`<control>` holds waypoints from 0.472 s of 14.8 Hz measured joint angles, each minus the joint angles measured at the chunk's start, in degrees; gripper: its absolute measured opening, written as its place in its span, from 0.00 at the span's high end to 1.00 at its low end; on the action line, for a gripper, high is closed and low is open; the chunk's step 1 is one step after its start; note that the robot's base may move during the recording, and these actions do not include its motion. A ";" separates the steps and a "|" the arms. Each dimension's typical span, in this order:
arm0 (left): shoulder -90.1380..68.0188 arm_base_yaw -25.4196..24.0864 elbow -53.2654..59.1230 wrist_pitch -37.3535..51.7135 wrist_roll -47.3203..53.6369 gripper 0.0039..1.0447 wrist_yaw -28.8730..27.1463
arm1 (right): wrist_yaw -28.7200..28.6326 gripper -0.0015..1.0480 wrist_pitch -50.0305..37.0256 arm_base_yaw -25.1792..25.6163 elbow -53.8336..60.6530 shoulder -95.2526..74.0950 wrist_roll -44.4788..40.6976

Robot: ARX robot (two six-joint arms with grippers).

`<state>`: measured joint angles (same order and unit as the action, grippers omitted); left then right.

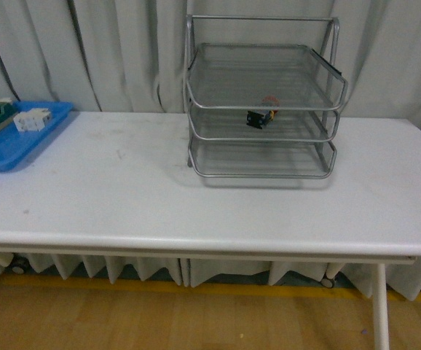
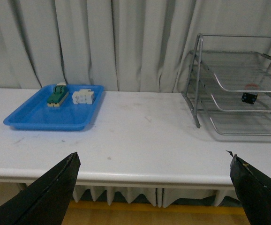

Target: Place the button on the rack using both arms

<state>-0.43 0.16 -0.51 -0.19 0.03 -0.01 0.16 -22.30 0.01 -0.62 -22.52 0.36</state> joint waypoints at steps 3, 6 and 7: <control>0.00 0.00 0.00 0.00 0.00 0.06 0.00 | 0.00 0.98 5.29 0.00 0.00 5.46 0.00; 0.00 0.00 0.00 0.00 0.00 0.06 0.00 | 0.00 0.98 8.87 0.00 0.00 9.14 0.00; 0.00 0.00 0.00 0.00 0.00 0.06 0.00 | 0.00 0.98 9.81 0.00 0.00 10.05 0.00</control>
<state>-0.43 0.16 -0.51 -0.19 0.03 -0.01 0.16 -12.49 0.01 -0.62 -12.47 0.36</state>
